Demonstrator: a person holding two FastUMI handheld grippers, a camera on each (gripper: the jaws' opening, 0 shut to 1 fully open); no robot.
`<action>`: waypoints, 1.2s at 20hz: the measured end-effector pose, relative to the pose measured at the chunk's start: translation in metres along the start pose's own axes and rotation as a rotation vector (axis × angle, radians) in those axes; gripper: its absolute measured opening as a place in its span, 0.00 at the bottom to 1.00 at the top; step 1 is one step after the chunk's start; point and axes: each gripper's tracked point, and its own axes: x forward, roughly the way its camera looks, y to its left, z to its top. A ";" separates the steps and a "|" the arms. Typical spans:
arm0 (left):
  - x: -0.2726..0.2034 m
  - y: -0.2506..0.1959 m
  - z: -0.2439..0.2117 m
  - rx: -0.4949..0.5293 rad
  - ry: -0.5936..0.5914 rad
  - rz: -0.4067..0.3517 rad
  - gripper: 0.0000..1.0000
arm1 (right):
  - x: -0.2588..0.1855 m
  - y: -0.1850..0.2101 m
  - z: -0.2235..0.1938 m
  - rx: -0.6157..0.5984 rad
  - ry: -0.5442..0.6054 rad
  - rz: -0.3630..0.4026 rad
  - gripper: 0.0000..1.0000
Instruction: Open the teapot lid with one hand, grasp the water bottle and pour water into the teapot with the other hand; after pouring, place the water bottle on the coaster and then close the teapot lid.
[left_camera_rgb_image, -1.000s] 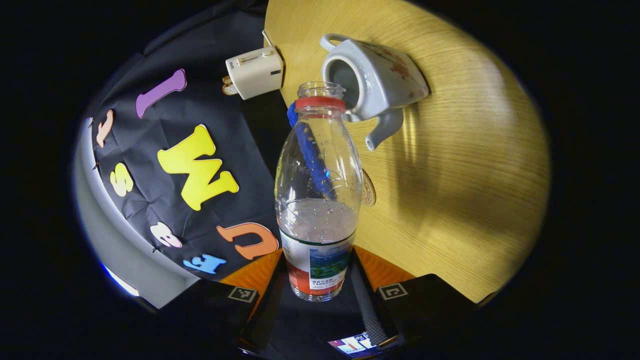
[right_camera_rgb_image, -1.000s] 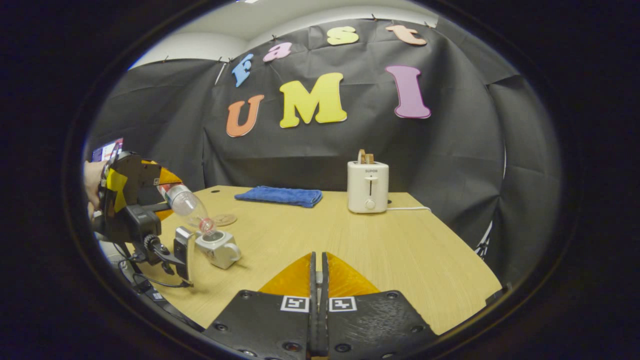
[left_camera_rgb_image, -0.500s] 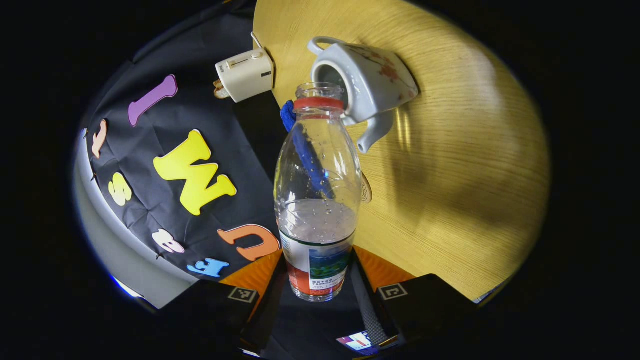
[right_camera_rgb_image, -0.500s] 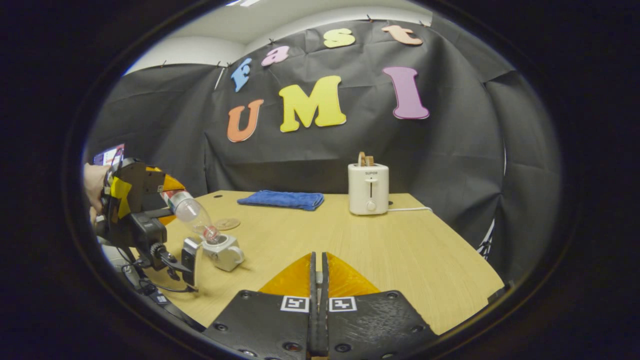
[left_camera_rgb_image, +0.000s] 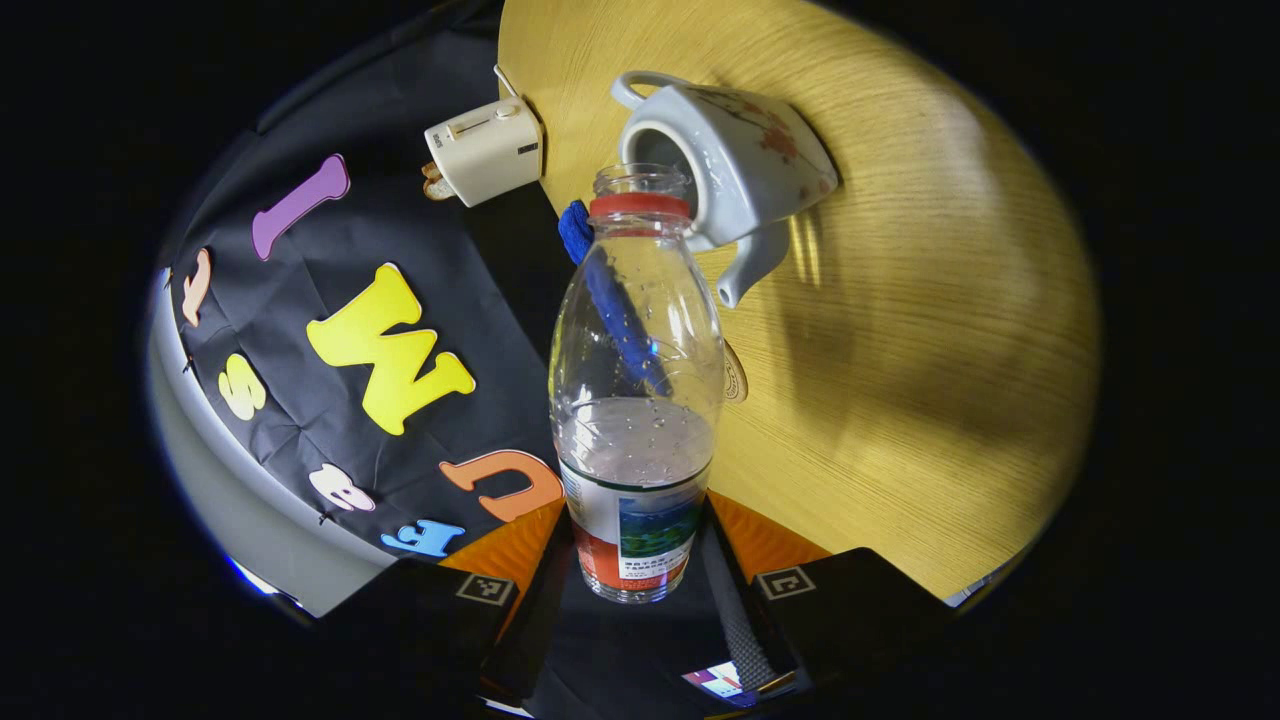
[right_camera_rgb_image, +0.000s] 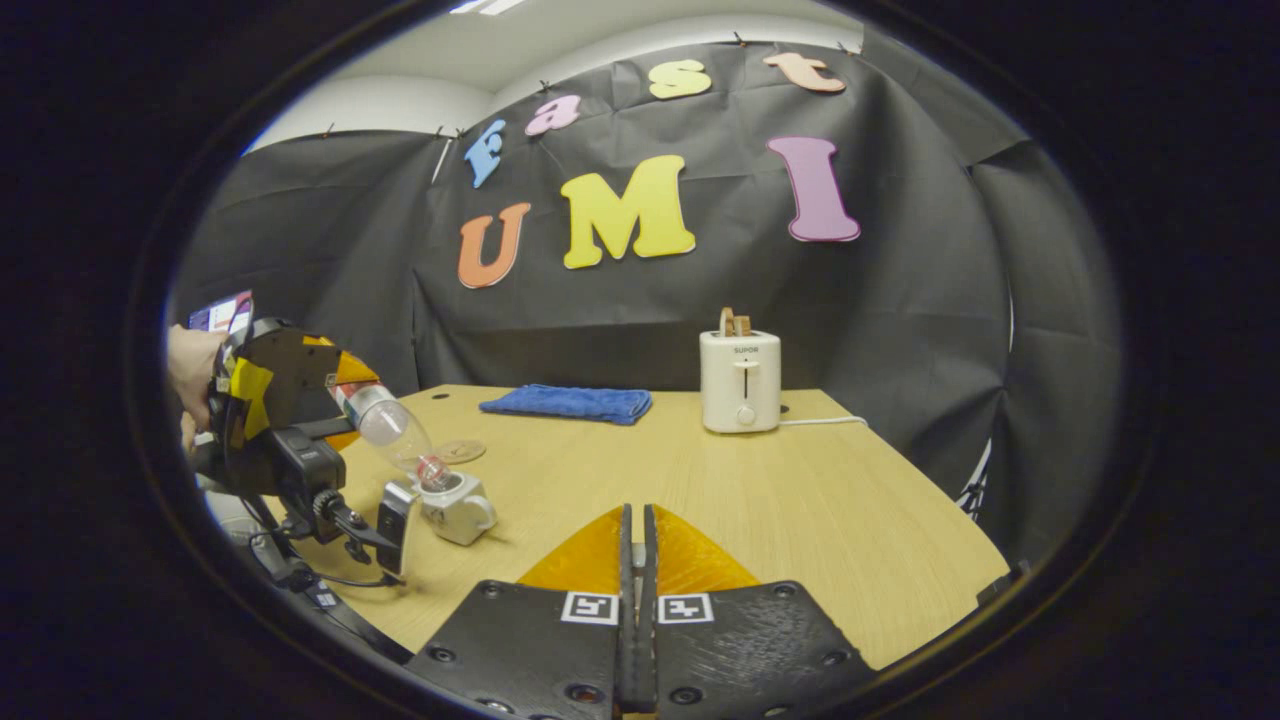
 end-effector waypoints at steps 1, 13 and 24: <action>0.000 0.000 0.000 0.002 -0.001 0.002 0.73 | -0.001 0.000 -0.001 0.000 0.002 0.000 0.00; -0.004 0.011 0.001 0.076 0.025 0.038 0.73 | -0.006 0.005 0.002 -0.002 -0.015 0.011 0.00; -0.001 0.007 -0.001 0.058 0.012 0.019 0.73 | -0.006 0.005 0.002 0.000 -0.014 0.012 0.00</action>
